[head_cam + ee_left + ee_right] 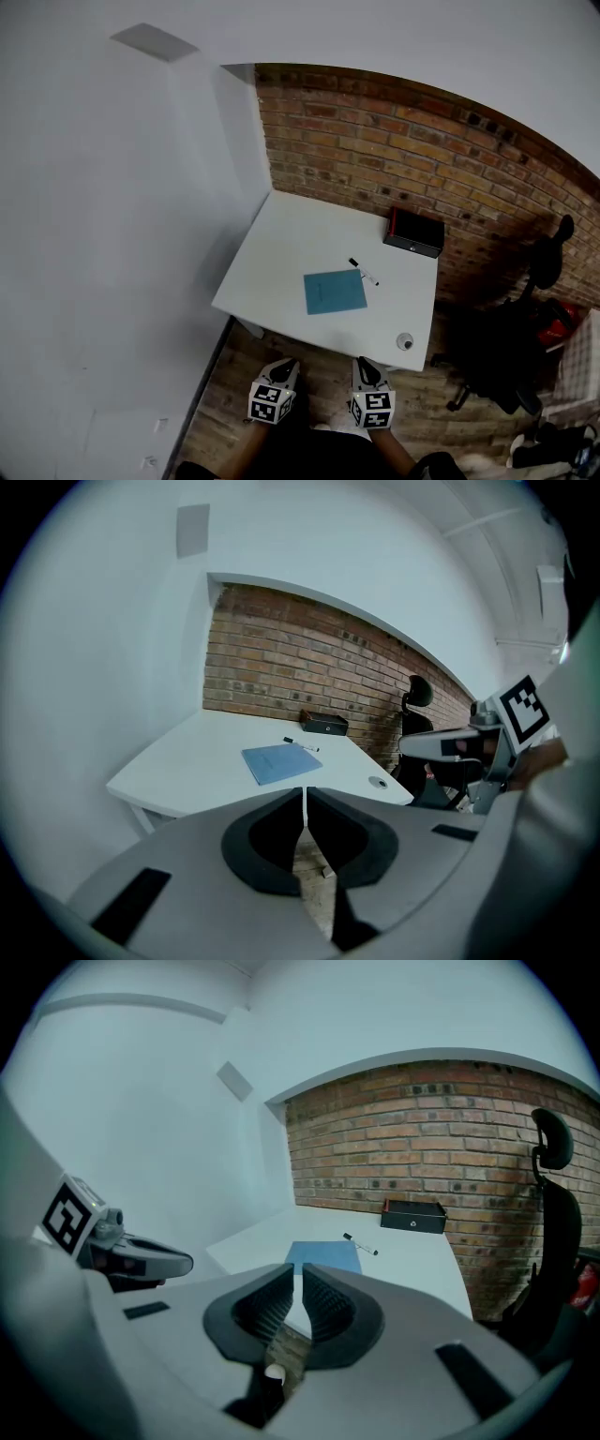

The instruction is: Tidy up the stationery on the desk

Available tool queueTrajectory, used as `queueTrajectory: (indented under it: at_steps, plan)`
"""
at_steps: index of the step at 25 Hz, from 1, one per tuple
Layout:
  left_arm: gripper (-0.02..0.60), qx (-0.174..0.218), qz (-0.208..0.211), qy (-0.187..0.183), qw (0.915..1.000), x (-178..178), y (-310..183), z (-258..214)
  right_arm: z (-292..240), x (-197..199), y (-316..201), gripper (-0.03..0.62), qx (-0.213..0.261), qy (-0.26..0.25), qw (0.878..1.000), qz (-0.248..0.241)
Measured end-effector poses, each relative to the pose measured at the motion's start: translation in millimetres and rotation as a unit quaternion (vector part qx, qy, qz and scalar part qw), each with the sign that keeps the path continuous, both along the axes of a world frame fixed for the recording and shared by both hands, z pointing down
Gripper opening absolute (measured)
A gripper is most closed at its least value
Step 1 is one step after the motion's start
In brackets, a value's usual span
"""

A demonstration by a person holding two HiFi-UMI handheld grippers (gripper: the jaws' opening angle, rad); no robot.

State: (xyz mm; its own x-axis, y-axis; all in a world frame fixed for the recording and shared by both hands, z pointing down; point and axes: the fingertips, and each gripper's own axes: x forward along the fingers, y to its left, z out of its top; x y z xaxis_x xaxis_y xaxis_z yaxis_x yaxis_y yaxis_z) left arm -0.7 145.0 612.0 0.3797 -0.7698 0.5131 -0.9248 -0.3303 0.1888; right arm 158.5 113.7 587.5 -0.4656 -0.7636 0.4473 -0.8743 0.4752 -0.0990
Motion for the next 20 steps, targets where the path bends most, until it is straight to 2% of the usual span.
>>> queueTrajectory:
  at_steps: [12, 16, 20]
  plan:
    - [0.023, -0.013, 0.067, 0.005, 0.9976, -47.8, -135.9, -0.6, -3.6, -50.4, -120.2, 0.026, -0.013, 0.014, 0.999, 0.050]
    - [0.025, -0.013, 0.101, 0.022, 0.9945, -55.3, -171.2, -1.0, -8.1, -66.1, -155.7, 0.026, -0.006, 0.011, 0.998, 0.067]
    - [0.025, -0.020, 0.143, 0.032, 0.9889, -60.5, -198.7, 1.1, 0.2, -84.2, -188.9, 0.026, -0.017, 0.021, 0.997, 0.078]
